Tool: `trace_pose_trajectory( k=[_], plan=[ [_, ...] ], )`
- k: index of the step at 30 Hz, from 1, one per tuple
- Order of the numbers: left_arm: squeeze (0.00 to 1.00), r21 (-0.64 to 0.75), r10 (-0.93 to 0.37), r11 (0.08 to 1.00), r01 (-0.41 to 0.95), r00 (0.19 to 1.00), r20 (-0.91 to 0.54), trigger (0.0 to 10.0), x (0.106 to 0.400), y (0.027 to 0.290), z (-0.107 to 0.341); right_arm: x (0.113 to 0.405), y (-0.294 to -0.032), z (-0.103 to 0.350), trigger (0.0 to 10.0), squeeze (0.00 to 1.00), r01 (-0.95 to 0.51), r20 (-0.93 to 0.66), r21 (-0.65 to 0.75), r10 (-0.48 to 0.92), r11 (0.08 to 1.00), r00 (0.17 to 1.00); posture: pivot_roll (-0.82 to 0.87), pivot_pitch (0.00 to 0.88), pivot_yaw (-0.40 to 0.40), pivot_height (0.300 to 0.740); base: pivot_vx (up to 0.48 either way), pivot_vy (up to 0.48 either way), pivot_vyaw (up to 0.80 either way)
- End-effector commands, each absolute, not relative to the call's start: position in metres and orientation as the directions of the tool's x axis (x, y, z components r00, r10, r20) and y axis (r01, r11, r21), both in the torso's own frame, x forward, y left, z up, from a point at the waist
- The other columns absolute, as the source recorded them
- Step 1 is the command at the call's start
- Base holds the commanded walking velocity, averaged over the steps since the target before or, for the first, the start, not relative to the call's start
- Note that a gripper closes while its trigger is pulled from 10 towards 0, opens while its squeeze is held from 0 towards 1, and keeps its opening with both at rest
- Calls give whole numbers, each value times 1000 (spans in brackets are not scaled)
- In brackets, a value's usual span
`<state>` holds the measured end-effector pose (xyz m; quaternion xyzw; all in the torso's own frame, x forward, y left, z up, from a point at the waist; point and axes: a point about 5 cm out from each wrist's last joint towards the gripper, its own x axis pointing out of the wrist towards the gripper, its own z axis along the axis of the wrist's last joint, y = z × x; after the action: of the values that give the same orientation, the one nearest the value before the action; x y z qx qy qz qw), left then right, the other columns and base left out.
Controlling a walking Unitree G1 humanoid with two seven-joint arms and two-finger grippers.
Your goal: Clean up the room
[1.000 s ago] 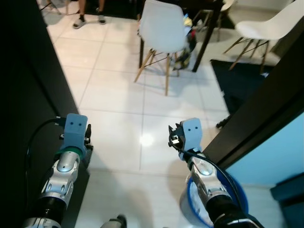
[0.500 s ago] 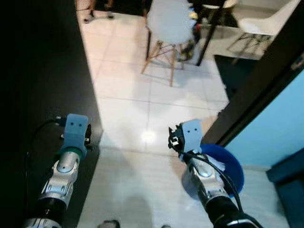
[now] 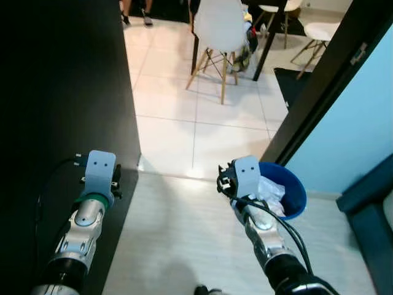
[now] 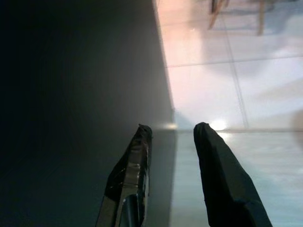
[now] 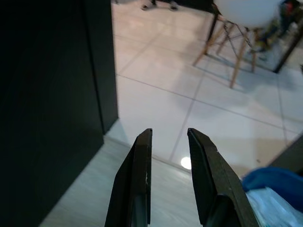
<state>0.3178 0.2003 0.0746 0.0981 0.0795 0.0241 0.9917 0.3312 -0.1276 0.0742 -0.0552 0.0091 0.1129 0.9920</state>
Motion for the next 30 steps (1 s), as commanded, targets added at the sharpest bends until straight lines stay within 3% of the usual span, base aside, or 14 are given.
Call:
trace_pose_trajectory(
  k=[1, 30],
  plan=[
    [0, 192, 49, 981, -14, 982, -181, 10000, 317, 196, 70, 329, -133, 68, 10000, 0, -206, -55, -99, 201, 974, 978, 56, 34, 32, 740, 0, 0, -788],
    [0, 132, -16, 991, 36, 989, -147, 10000, 325, 184, 82, 332, -131, 74, 10000, 0, -229, -27, -72, 228, 971, 973, 55, 0, 35, 740, 0, 0, -800]
  ],
)
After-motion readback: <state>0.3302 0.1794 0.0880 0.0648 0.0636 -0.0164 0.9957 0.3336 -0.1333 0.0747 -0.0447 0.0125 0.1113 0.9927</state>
